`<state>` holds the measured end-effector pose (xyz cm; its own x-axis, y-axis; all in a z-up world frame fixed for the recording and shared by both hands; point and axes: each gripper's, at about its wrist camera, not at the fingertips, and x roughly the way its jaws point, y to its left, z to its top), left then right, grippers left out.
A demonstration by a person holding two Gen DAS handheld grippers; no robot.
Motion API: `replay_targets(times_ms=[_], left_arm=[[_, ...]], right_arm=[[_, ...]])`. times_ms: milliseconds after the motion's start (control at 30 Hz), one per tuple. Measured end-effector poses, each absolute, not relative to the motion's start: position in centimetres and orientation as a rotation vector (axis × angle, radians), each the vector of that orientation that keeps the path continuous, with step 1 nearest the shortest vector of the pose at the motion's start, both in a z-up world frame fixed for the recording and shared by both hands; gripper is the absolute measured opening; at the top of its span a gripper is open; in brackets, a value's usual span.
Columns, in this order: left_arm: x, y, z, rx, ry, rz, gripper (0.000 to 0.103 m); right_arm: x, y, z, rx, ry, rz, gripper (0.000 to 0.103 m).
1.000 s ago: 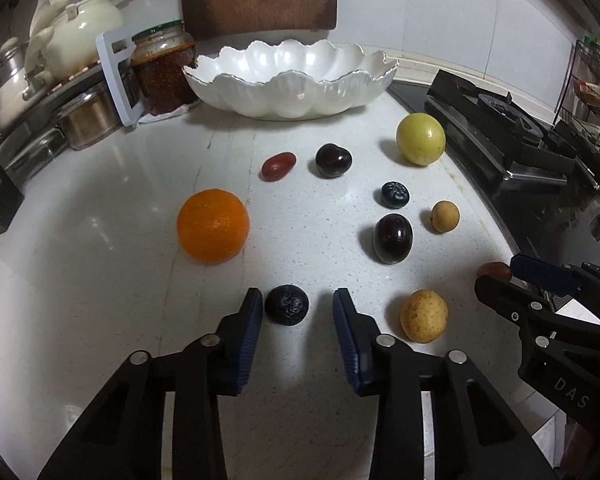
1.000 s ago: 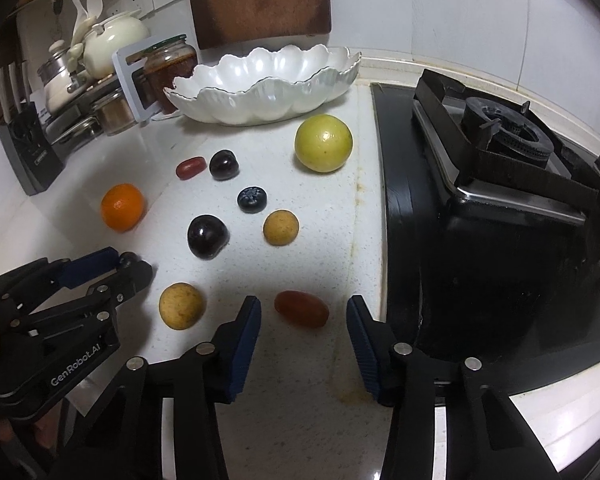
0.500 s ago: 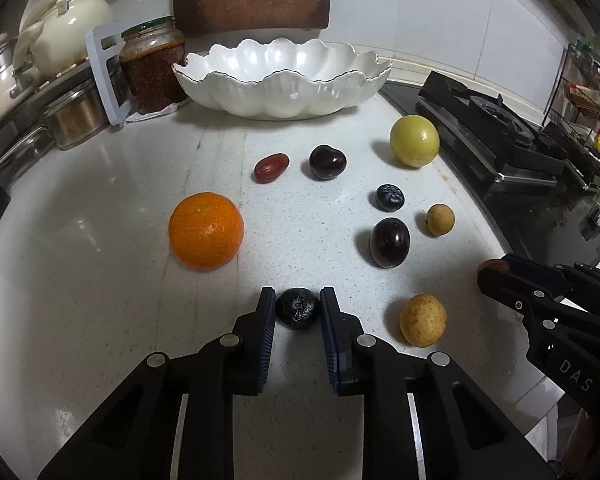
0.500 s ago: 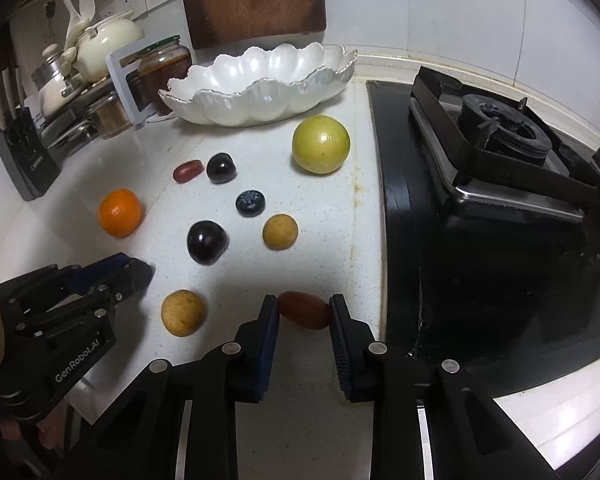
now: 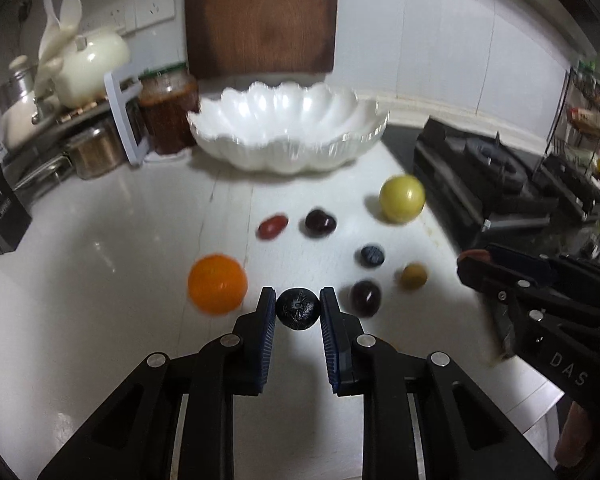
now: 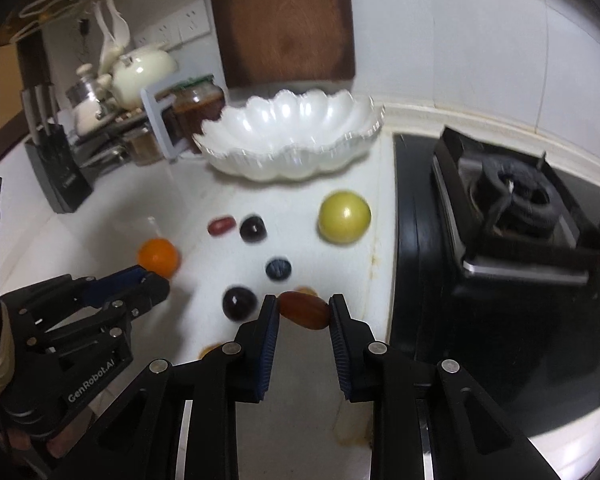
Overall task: Organize fruits
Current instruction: 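Lift and carry both held fruits over the white scalloped bowl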
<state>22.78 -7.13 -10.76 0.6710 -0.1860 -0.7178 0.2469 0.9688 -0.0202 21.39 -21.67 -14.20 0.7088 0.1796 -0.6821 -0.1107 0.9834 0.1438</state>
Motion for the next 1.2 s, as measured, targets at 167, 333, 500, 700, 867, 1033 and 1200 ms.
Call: replay_targets(times_ms=[167, 333, 500, 700, 867, 1033, 1200], left_arm=[[22.7, -7.9, -8.6, 0.087, 0.735, -0.222, 0.023], [23.1, -8.5, -6.1, 0.085, 0.661, -0.211, 0.023], [23.6, -8.7, -3.8, 0.087, 0.590, -0.209, 0.023], [24.8, -8.5, -1.9, 0.054, 0.554, -0.237, 0.023], [26.3, -8.3, -0.8, 0.057, 0.525, -0.234, 0.023], [28.5, -7.9, -0.1, 0.077, 0.513, -0.214, 0.023], [31.5, -8.0, -0.5, 0.112, 0.554, -0.196, 0.023]], right_arm=[[21.7, -22.4, -12.0, 0.094, 0.691, 0.170, 0.027], [22.3, -23.3, -10.1, 0.128, 0.630, 0.165, 0.027], [22.9, -23.8, -8.6, 0.145, 0.578, 0.150, 0.027], [23.6, -23.8, -7.1, 0.157, 0.529, 0.137, 0.027], [24.7, -23.2, -5.8, 0.144, 0.485, 0.123, 0.027], [26.5, -22.6, -4.7, 0.122, 0.461, 0.107, 0.027], [29.9, -22.2, -4.3, 0.122, 0.482, 0.095, 0.027]])
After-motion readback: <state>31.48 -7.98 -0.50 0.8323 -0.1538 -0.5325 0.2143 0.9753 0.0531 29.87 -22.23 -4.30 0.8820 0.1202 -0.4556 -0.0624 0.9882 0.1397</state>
